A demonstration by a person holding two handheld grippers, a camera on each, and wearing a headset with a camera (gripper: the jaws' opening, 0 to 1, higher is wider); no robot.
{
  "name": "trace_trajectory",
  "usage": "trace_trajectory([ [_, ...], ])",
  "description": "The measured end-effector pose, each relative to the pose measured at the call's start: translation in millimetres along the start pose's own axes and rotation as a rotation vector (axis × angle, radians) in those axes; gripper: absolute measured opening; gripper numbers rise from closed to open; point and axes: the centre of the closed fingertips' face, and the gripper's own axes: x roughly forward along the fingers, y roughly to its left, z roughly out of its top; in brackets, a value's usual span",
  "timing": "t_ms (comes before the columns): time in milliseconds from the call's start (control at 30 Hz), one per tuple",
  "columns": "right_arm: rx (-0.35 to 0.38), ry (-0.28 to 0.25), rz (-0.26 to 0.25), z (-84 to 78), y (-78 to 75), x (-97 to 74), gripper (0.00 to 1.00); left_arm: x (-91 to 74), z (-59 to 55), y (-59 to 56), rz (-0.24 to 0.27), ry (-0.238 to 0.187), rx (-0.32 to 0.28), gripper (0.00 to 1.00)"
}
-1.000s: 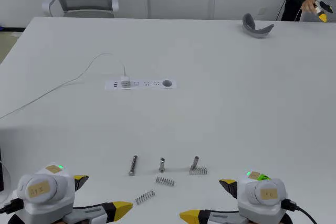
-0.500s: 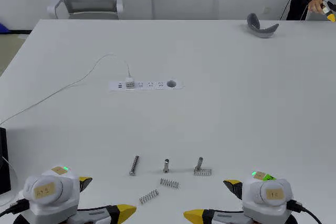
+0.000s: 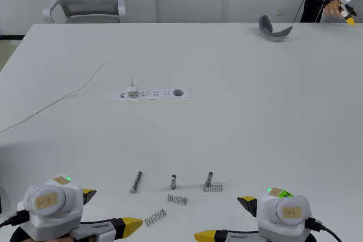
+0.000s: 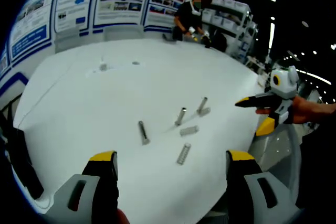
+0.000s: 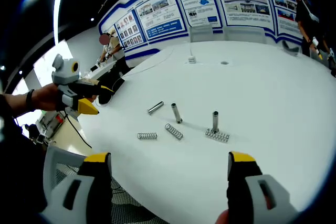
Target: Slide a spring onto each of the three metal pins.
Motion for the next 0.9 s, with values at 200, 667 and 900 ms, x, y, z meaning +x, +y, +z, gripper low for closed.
trace_trajectory([
  [200, 0.009, 0.000, -0.005, -0.9, -0.1, -1.8, 0.93, 9.2, 9.2, 2.2, -0.012, -0.008, -0.006, 0.86],
  [667, 0.027, -0.001, -0.012, -4.8, 1.8, -4.7, 0.92, 32.0, 21.7, 11.0, -0.025, -0.004, -0.012, 0.83],
  [900, 0.028, -0.002, -0.014, -4.8, 2.3, -5.4, 0.92, 42.4, 25.1, 17.0, -0.023, 0.002, -0.021, 0.81],
])
